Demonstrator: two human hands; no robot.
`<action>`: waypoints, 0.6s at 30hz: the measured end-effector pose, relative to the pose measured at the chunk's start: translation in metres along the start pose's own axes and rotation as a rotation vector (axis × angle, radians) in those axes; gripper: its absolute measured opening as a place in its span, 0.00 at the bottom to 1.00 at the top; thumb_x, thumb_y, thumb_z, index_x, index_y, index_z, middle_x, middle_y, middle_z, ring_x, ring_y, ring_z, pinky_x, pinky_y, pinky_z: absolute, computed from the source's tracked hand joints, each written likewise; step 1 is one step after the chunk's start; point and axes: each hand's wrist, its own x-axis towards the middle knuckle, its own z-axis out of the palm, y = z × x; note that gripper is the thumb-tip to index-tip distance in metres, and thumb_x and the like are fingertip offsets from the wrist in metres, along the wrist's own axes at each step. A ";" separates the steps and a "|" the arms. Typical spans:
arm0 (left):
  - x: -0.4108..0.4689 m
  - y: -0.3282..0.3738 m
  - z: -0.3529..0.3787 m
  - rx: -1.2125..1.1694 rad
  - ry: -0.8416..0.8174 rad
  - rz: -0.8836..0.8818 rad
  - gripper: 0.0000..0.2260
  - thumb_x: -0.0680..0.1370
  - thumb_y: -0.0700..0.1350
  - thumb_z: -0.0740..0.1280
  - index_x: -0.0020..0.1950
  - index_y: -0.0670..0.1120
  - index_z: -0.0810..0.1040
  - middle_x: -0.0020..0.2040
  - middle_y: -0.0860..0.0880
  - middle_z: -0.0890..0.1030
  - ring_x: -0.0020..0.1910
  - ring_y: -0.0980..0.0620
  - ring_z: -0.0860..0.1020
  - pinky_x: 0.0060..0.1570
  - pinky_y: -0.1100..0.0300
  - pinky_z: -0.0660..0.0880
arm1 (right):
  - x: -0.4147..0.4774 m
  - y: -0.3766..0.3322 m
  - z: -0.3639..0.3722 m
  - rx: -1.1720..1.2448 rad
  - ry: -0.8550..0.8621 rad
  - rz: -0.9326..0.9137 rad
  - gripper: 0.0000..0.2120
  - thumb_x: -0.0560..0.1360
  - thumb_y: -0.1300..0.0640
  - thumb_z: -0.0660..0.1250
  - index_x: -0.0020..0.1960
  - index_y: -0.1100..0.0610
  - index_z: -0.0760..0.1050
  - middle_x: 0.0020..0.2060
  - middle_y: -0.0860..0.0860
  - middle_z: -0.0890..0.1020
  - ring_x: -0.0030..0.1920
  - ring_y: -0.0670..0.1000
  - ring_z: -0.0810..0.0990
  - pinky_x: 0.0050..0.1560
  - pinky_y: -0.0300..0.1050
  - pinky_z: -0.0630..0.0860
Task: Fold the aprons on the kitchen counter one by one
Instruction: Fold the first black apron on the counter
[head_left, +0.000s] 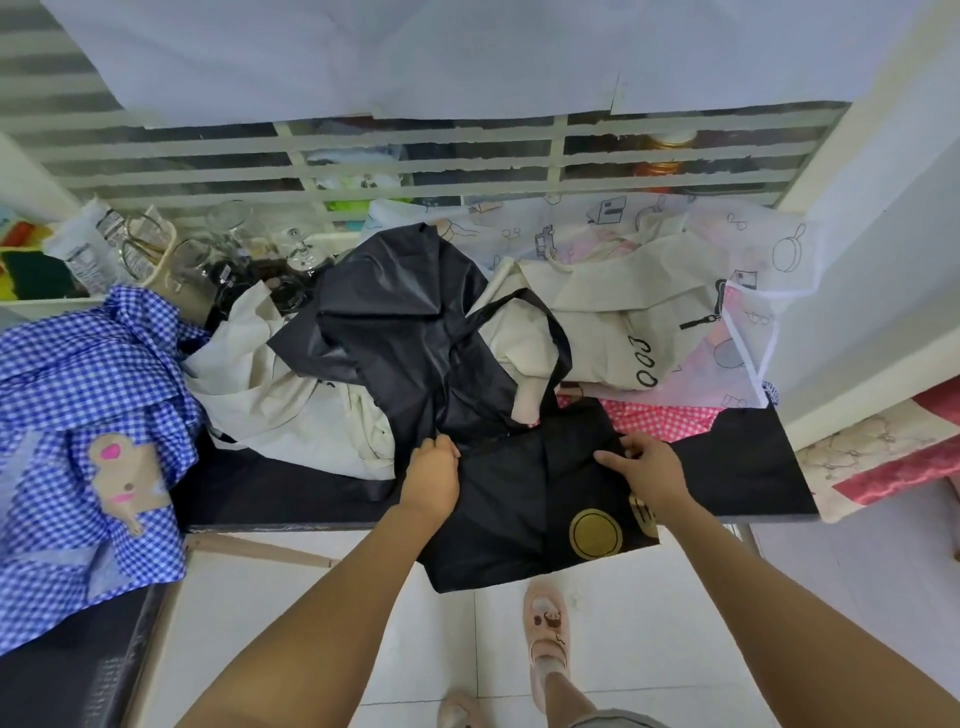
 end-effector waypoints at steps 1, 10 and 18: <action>0.001 0.002 -0.001 0.028 -0.020 0.000 0.10 0.83 0.41 0.56 0.62 0.41 0.71 0.61 0.41 0.73 0.58 0.44 0.72 0.57 0.58 0.65 | 0.004 -0.007 -0.006 -0.004 -0.091 0.036 0.11 0.73 0.52 0.72 0.48 0.56 0.74 0.44 0.50 0.78 0.49 0.53 0.78 0.45 0.43 0.72; -0.010 0.004 -0.010 0.226 -0.143 0.162 0.38 0.66 0.68 0.70 0.68 0.47 0.69 0.65 0.48 0.68 0.65 0.47 0.66 0.63 0.54 0.64 | -0.007 -0.055 -0.020 -0.147 -0.469 -0.228 0.14 0.80 0.51 0.61 0.65 0.50 0.72 0.58 0.46 0.76 0.58 0.48 0.73 0.62 0.43 0.66; -0.001 0.020 -0.060 -0.374 -0.558 0.114 0.23 0.69 0.48 0.77 0.62 0.50 0.77 0.59 0.56 0.79 0.57 0.55 0.77 0.62 0.59 0.73 | 0.008 -0.141 -0.063 -0.357 -0.243 -0.703 0.11 0.81 0.54 0.59 0.58 0.55 0.77 0.51 0.48 0.80 0.53 0.49 0.76 0.56 0.44 0.69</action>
